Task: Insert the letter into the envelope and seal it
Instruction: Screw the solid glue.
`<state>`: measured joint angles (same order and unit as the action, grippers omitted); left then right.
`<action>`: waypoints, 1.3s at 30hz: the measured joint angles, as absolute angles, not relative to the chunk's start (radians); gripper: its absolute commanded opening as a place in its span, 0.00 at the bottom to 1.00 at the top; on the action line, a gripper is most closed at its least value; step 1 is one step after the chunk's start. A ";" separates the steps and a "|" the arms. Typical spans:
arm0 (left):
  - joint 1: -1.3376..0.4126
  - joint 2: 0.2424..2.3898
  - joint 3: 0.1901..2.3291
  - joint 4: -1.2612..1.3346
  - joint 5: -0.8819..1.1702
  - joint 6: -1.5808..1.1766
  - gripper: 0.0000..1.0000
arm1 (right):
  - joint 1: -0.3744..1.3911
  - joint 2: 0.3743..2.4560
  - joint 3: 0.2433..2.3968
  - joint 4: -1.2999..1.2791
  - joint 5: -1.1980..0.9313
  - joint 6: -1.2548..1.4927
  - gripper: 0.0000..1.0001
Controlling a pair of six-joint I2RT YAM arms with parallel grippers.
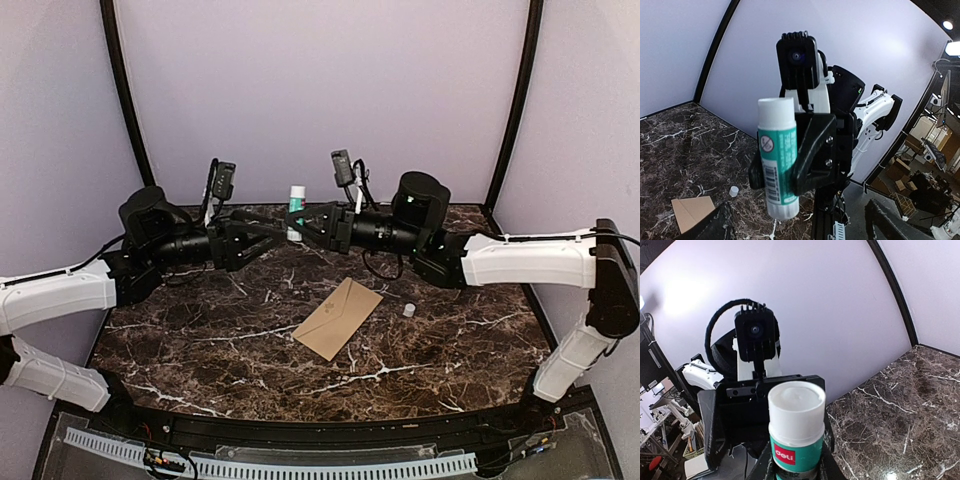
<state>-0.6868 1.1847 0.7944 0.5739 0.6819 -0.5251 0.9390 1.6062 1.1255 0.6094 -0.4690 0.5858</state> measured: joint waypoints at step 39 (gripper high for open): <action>-0.700 1.332 0.819 0.778 0.842 -0.640 0.19 | 0.950 1.642 1.205 0.631 -0.591 0.564 0.10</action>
<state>-0.7002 1.3323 0.8188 0.7776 0.8421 -0.6399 0.9501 1.6417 1.2045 0.6312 -0.5907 0.5636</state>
